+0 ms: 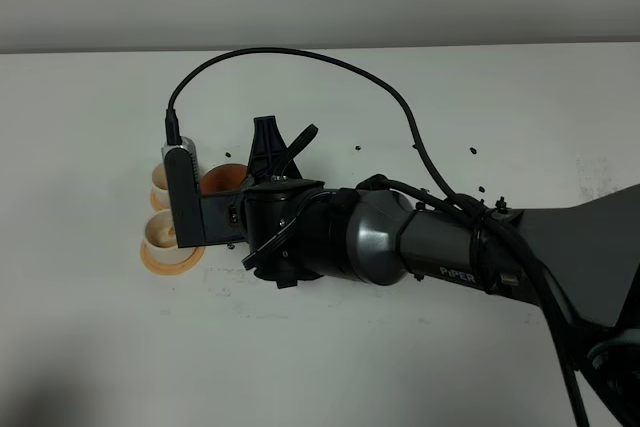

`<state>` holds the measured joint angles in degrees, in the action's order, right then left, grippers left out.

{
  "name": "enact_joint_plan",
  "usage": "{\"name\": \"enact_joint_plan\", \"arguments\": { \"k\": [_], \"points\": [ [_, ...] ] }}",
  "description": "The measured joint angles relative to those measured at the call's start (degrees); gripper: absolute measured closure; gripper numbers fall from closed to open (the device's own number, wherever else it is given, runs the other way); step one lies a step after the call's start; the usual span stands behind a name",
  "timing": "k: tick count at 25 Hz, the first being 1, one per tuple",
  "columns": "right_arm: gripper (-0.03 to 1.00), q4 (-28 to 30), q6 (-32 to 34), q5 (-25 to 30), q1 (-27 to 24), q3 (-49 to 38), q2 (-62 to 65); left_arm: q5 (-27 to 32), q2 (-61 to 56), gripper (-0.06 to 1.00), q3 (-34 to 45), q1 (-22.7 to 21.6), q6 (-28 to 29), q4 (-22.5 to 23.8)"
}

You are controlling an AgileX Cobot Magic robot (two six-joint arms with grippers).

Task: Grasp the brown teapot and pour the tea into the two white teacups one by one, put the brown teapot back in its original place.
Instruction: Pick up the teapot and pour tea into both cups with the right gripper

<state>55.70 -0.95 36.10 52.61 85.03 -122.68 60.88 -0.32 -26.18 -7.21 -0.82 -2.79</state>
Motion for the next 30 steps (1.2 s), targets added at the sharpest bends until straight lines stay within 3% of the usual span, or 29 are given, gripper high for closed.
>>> {"name": "enact_joint_plan", "arguments": {
  "k": [30],
  "points": [
    [0.88,6.96,-2.61,0.88,1.66,0.0,0.0,0.0,0.0,0.83,0.0,0.0,0.0,0.0]
  ]
}}
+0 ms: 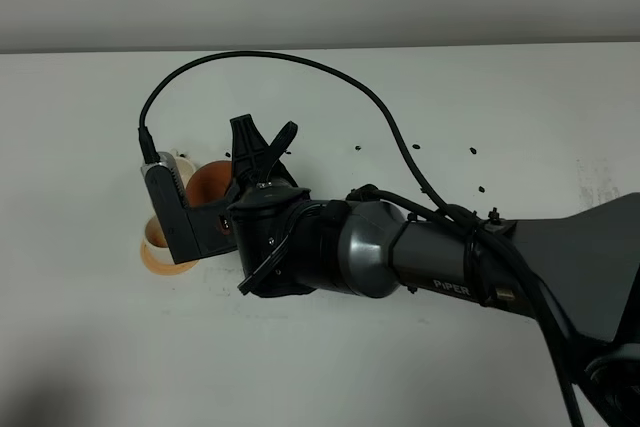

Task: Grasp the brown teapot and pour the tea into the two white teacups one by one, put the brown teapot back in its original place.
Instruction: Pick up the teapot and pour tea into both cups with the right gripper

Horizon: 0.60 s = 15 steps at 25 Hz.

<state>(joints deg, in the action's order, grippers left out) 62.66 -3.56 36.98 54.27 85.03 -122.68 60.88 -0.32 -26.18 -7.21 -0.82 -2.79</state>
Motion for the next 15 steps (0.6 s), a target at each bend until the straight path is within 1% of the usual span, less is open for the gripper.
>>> {"name": "enact_joint_plan", "arguments": {
  "k": [15],
  "points": [
    [0.88,4.3,-0.32,0.06,0.05,0.0,0.0,0.0,0.0,0.83,0.0,0.0,0.06,0.0]
  ]
}}
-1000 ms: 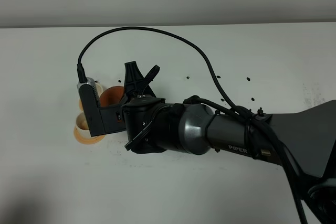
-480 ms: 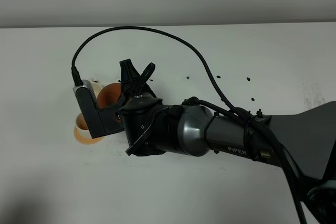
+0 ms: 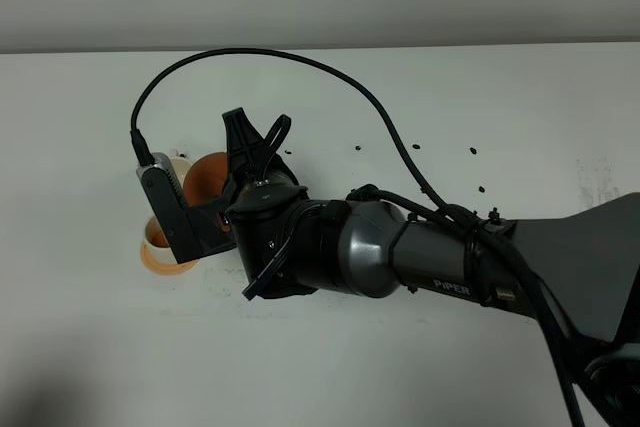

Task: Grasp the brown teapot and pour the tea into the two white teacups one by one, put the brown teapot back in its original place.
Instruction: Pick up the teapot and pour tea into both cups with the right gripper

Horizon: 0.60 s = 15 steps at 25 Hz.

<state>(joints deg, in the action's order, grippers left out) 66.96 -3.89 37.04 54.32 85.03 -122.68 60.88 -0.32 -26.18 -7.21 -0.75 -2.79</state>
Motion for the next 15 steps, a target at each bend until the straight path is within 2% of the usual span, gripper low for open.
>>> {"name": "enact_joint_plan", "arguments": {
  "k": [15],
  "points": [
    [0.88,1.97,-4.02,-0.05,0.0,0.0,0.0,0.0,0.0,0.83,0.0,0.0,0.0,0.0]
  ]
}}
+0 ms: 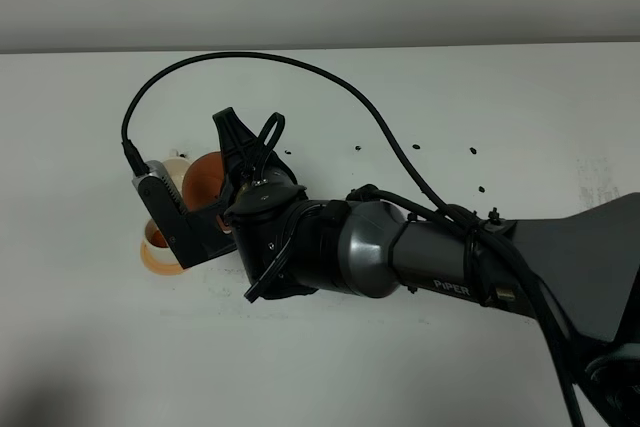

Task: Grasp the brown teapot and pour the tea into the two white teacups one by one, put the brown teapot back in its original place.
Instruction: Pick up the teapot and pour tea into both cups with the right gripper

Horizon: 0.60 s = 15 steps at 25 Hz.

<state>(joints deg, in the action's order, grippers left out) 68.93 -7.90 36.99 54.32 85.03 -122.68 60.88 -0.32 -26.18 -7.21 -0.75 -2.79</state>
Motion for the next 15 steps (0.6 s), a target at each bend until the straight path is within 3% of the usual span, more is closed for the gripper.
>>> {"name": "enact_joint_plan", "arguments": {
  "k": [15],
  "points": [
    [0.88,2.28,0.45,0.6,0.0,0.44,-0.01,0.0,0.0,0.83,0.0,0.0,-0.06,0.0]
  ]
}}
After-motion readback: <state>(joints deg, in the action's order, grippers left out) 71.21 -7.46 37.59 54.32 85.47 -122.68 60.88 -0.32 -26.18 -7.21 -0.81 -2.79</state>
